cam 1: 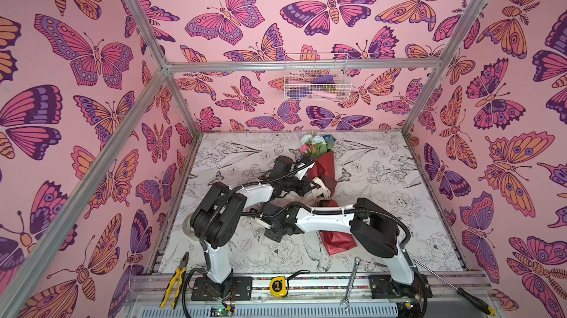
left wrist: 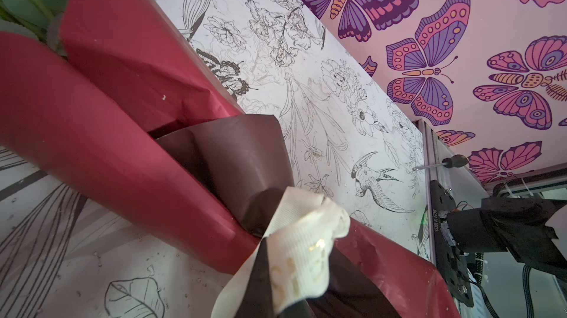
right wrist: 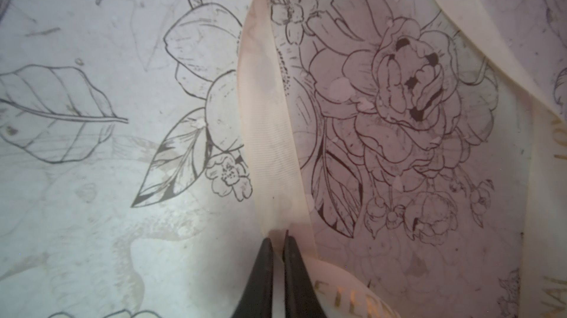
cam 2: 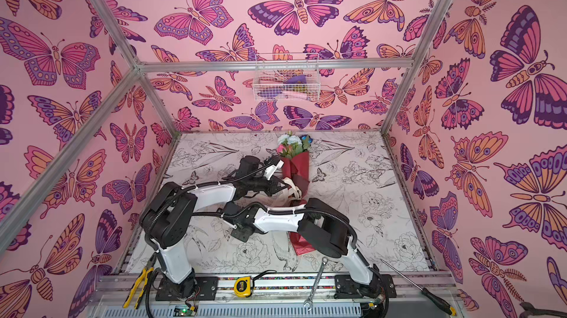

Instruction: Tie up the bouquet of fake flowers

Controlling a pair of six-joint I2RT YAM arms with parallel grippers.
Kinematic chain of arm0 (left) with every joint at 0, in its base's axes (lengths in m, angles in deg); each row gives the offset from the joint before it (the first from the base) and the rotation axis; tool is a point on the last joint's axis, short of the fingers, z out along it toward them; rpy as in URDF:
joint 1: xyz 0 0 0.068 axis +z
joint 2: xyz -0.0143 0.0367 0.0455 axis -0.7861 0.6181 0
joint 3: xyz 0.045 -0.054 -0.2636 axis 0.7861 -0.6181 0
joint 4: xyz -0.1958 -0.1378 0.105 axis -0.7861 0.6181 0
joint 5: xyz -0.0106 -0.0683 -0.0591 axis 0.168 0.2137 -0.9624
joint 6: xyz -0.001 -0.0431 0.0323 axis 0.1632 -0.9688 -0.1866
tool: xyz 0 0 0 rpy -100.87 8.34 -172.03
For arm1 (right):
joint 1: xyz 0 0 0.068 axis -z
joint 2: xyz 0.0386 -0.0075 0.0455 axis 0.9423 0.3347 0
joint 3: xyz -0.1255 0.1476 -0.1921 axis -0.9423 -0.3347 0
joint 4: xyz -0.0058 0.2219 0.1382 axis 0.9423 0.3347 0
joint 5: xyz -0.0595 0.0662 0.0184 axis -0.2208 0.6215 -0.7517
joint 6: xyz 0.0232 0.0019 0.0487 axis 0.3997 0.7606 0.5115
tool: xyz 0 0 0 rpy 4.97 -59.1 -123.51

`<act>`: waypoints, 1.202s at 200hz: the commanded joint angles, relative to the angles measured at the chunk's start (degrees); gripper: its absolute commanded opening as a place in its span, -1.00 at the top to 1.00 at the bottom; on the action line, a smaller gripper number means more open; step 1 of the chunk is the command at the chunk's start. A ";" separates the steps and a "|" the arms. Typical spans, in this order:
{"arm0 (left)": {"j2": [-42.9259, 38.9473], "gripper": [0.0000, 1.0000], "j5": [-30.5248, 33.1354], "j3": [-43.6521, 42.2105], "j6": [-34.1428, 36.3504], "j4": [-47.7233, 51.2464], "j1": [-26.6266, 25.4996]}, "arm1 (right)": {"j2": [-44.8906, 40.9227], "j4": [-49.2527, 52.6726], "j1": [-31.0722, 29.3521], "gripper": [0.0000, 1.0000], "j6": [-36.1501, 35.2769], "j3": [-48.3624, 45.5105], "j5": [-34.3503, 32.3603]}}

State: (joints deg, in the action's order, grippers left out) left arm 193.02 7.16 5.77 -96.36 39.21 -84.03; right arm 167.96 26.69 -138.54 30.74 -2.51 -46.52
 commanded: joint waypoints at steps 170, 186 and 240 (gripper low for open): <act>-0.49 1.00 -0.68 -0.22 1.21 0.55 0.48 | -24.41 -0.58 4.73 0.63 10.43 -26.08 -1.56; -0.46 1.00 -0.78 -0.31 1.13 0.54 0.48 | -22.87 -0.54 4.73 0.46 9.68 -24.49 -0.96; -0.09 1.00 -1.30 -0.31 0.79 0.28 0.48 | -16.53 -1.55 4.29 0.13 7.10 -18.49 3.85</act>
State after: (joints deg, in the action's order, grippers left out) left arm 193.02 7.13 6.28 -96.16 39.49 -83.99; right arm 148.94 25.94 -133.60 39.68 -23.90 -45.29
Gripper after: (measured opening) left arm 0.049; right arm 0.418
